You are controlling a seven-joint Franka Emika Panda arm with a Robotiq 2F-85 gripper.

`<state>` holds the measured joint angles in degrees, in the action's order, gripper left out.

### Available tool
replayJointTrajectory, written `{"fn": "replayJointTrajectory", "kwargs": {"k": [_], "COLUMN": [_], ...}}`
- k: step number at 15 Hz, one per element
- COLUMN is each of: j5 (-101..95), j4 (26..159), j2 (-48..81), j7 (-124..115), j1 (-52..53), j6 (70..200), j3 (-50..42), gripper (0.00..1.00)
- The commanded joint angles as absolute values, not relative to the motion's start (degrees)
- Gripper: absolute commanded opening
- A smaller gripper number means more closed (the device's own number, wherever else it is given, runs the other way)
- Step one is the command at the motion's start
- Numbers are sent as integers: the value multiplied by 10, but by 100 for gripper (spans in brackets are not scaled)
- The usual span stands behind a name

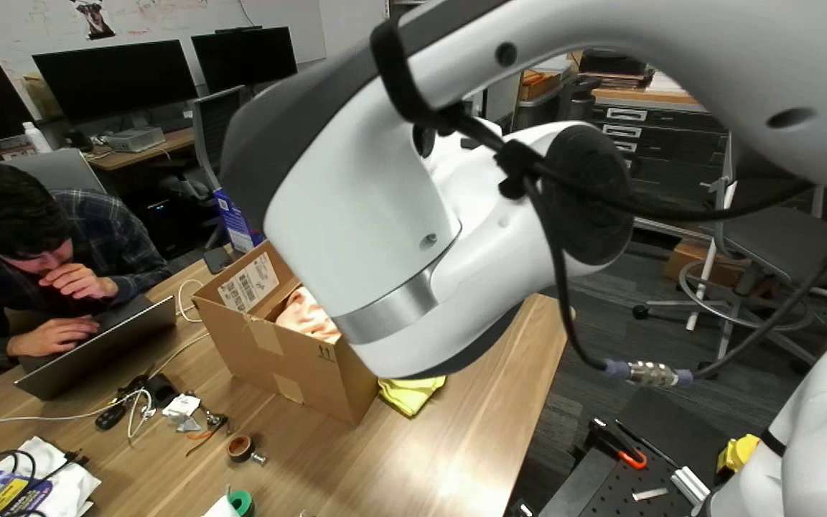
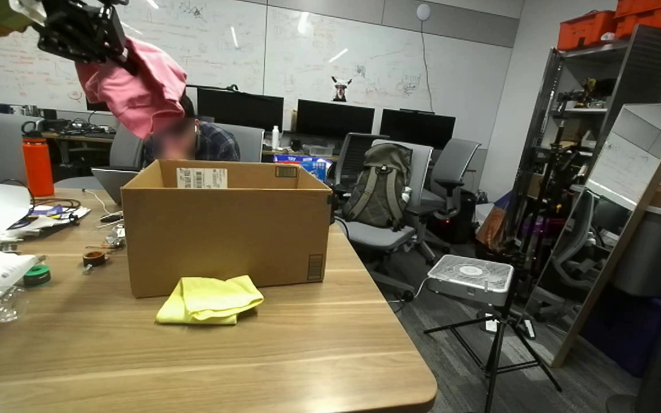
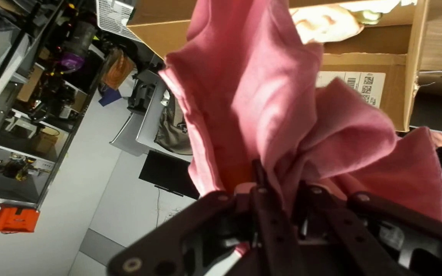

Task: Put the clothes and towels in the box

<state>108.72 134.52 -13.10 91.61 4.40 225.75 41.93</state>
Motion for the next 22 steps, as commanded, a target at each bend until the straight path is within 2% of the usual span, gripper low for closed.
{"fn": "replayJointTrajectory", "kwargs": {"k": [1, 5, 11, 18, 22], "j5": [1039, 1022, 992, 884, 865], "j4": [1302, 1266, 1202, 1112, 1017], "j2": [-46, 10, 40, 110, 184], "j7": [876, 859, 749, 592, 595], "j1": [99, 144, 200, 192, 208], "j6": [2334, 2345, 2242, 2222, 2238], "j3": [384, 344, 304, 322, 321], "gripper": [3, 3, 3, 3, 3]}}
